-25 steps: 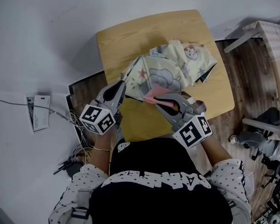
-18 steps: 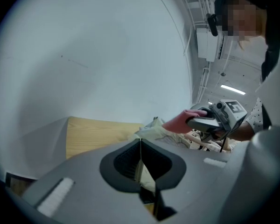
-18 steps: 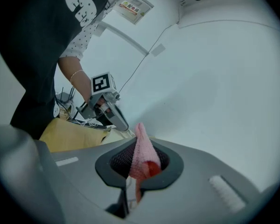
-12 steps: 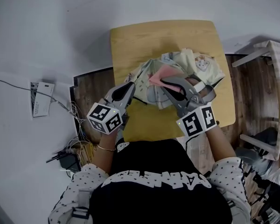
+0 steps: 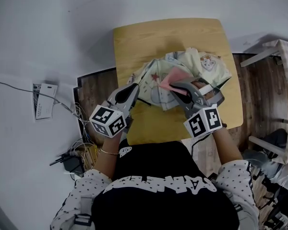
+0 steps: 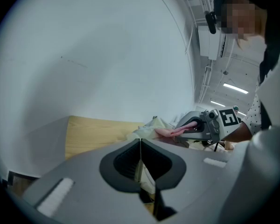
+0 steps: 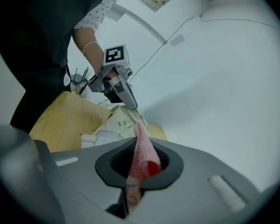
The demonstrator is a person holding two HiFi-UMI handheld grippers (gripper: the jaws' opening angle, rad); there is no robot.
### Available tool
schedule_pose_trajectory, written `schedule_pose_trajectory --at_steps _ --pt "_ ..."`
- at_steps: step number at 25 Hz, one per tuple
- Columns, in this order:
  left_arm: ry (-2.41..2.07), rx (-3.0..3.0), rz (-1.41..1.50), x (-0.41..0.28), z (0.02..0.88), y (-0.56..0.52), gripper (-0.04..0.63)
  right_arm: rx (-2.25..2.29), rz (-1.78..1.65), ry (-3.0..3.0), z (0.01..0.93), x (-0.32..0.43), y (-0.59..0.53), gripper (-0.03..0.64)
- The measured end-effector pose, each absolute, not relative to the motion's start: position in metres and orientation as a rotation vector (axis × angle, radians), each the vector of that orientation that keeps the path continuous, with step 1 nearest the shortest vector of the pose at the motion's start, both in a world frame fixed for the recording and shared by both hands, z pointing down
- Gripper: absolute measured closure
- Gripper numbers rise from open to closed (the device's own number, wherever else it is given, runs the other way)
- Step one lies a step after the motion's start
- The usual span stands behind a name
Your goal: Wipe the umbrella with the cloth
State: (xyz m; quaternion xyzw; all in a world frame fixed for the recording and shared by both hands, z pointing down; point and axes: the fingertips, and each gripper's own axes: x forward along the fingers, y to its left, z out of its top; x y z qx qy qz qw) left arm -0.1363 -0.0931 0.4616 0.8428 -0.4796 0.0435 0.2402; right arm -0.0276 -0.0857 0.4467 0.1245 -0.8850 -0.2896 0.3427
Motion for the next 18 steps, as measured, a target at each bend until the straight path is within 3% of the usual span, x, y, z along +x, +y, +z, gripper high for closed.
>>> schedule_pose_trajectory --at_steps 18 --pt "-1.084 2.414 0.141 -0.132 0.461 -0.088 0.591 0.572 -0.446 -2.181 0.481 0.014 -0.052 0.583"
